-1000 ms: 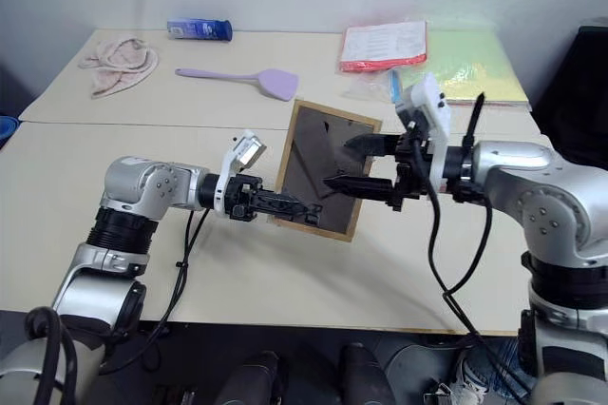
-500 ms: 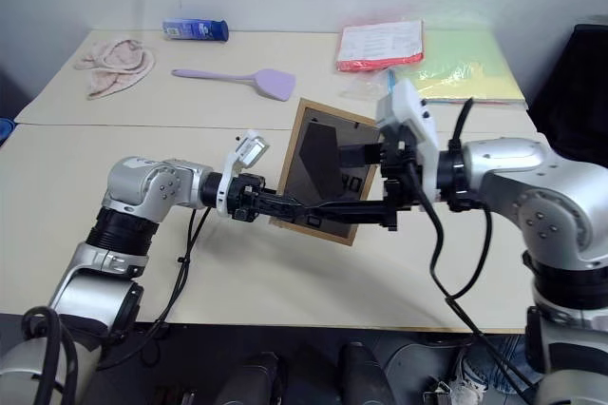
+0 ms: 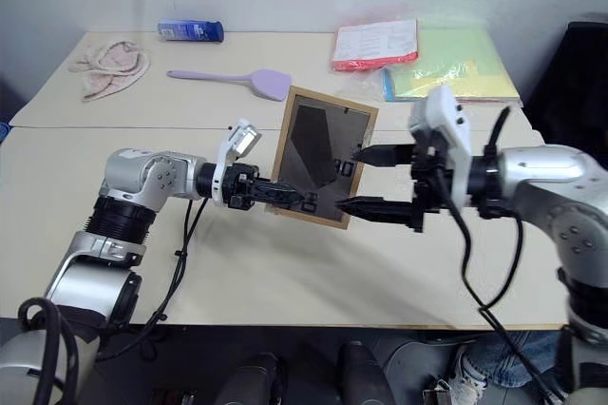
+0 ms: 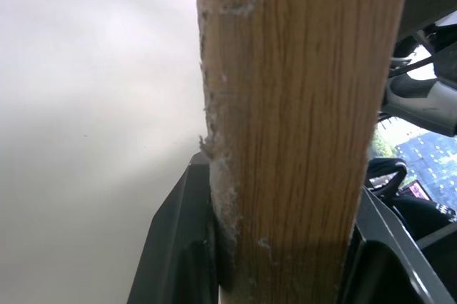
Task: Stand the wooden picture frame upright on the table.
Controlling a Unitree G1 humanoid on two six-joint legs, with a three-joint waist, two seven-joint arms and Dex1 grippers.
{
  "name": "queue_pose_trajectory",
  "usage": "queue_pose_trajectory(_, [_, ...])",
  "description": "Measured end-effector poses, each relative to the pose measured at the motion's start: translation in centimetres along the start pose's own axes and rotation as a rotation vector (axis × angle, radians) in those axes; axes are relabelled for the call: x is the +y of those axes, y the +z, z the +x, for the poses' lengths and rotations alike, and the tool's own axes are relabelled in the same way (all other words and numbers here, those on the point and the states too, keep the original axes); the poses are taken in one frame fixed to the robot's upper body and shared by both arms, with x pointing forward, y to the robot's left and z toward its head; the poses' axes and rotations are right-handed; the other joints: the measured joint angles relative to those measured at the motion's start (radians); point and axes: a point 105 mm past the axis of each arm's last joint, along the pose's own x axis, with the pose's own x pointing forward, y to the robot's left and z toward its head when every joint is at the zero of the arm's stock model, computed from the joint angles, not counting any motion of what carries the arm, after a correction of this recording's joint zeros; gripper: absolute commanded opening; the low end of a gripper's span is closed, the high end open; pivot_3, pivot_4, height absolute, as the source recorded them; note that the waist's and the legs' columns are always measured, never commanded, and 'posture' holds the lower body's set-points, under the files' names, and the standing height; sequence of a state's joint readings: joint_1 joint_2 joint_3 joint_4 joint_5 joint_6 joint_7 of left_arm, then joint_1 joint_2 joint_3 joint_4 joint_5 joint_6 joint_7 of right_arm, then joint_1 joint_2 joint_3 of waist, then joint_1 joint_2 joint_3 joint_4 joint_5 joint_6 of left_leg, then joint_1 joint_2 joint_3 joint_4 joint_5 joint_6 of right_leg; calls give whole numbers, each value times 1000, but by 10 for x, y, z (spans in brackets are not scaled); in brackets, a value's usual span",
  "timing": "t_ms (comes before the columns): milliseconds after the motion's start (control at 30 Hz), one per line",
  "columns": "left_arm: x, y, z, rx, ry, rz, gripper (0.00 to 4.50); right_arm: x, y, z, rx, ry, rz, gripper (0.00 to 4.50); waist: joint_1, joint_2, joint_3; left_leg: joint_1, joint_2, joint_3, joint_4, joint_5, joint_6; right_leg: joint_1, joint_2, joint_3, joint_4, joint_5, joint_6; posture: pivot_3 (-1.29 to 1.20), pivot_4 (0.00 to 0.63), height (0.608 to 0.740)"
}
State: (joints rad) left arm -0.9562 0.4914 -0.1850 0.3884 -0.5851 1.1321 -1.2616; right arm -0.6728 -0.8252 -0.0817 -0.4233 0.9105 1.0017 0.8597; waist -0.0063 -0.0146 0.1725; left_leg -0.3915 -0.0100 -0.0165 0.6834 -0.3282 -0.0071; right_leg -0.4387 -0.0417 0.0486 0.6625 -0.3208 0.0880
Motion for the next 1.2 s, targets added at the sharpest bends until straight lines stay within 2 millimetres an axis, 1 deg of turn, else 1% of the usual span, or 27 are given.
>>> queue_pose_trajectory(100, [-3,0,2,11,-7,15,1278,-5,1,11,-20,0,12,4500,3,0,0,-3,0,0,0,0,0,-2,0,0,1,0,0,0,150,740])
queue_pose_trajectory(133, [-3,0,2,12,-7,17,1278,-4,2,13,-28,13,10,4500,4,0,0,-4,0,0,0,0,0,-4,0,0,2,0,0,0,150,740])
queue_pose_trajectory(200, [-2,0,2,11,-6,14,1278,8,7,15,-44,83,2,4500,7,0,0,-9,0,-2,2,0,0,-7,0,-2,3,0,0,0,150,740])
queue_pose_trajectory(233, [-2,0,2,11,-7,13,1278,17,9,14,-50,129,-2,4500,7,0,0,-10,0,-2,2,0,0,-7,0,-2,3,0,0,0,150,740])
queue_pose_trajectory(267, [-4,0,4,17,-26,15,1278,22,10,9,-49,146,0,4500,10,0,0,-11,0,-3,2,0,0,-7,-1,-3,2,0,0,0,150,740])
queue_pose_trajectory(333, [-4,-1,7,23,-44,24,1278,26,10,1,-33,144,-13,4500,11,0,0,-12,0,-3,3,0,0,-7,-1,-3,1,1,1,0,150,740])
queue_pose_trajectory(400, [-1,-1,6,22,-37,18,1278,24,8,-1,-12,109,-29,4500,9,0,0,-12,-1,-3,4,1,1,-7,-2,-3,1,1,1,0,150,740])
queue_pose_trajectory(433, [1,-1,5,21,-26,14,1278,21,6,-1,2,76,-43,4500,6,0,0,-11,-1,-2,4,1,1,-7,-2,-3,0,1,1,0,150,740])
queue_pose_trajectory(500, [7,-3,2,13,3,-8,1278,7,-2,-6,63,-33,-100,4500,1,0,0,-10,-1,-2,4,1,1,-7,-1,-2,0,1,1,0,150,740])
queue_pose_trajectory(567, [8,-3,-1,7,15,-14,1278,-19,-18,-25,189,-217,-200,4500,5,0,0,-11,-2,-2,4,1,1,-8,-1,-2,0,1,1,0,150,740])
queue_pose_trajectory(600, [8,-2,-3,3,21,-14,1278,-29,-23,-34,226,-278,-236,4500,5,0,0,-11,-2,-1,4,1,2,-8,-1,-2,1,1,1,0,150,740])
queue_pose_trajectory(667, [7,-1,-6,-2,26,-14,1278,-36,-31,-45,272,-321,-316,4500,6,0,0,-11,-2,-1,3,1,2,-8,-1,-2,2,1,2,0,150,740])
queue_pose_trajectory(733, [7,-2,-8,1,32,-22,1278,-33,-34,-55,303,-307,-474,4500,8,0,0,-12,-2,-1,3,1,2,-8,-1,-2,2,1,2,0,150,740])
queue_pose_trajectory(800, [7,-3,-11,4,38,-31,1278,-31,-32,-58,309,-297,-685,4500,7,0,0,-12,-3,0,4,1,2,-8,-1,-2,2,2,3,0,150,740])
queue_pose_trajectory(867, [6,-3,-11,8,35,-37,1278,-36,-24,-59,292,-333,-984,4500,1,0,0,-10,-3,2,4,1,2,-7,0,1,2,2,4,0,150,740])
queue_pose_trajectory(933, [2,-3,-9,12,18,-38,1278,-40,-22,-57,288,-344,-1288,4500,-1,0,0,-8,-3,5,4,1,2,-7,0,3,2,2,4,0,150,740])
queue_pose_trajectory(1033, [-1,-1,-8,5,-3,-53,1278,-45,-22,-44,229,-334,-1596,4500,-8,0,0,-5,-3,7,4,2,2,-7,1,6,4,2,4,0,150,740])
queue_pose_trajectory(1067, [-3,0,-6,4,-12,-56,1278,-47,-24,-37,196,-331,-1678,4500,-11,0,0,-5,-3,7,3,2,2,-8,1,7,7,2,4,0,150,740])
queue_pose_trajectory(1133, [-5,1,-5,2,-24,-62,1278,-51,-26,-21,119,-324,-1788,4500,-21,0,0,-5,-3,7,3,2,1,-8,1,7,9,2,4,0,150,740])
queue_pose_trajectory(1200, [-7,2,-2,6,-34,-64,1278,-50,-24,-7,20,-333,-1845,4060,-25,0,0,-5,-3,8,2,3,0,-9,1,8,10,2,3,0,150,740])
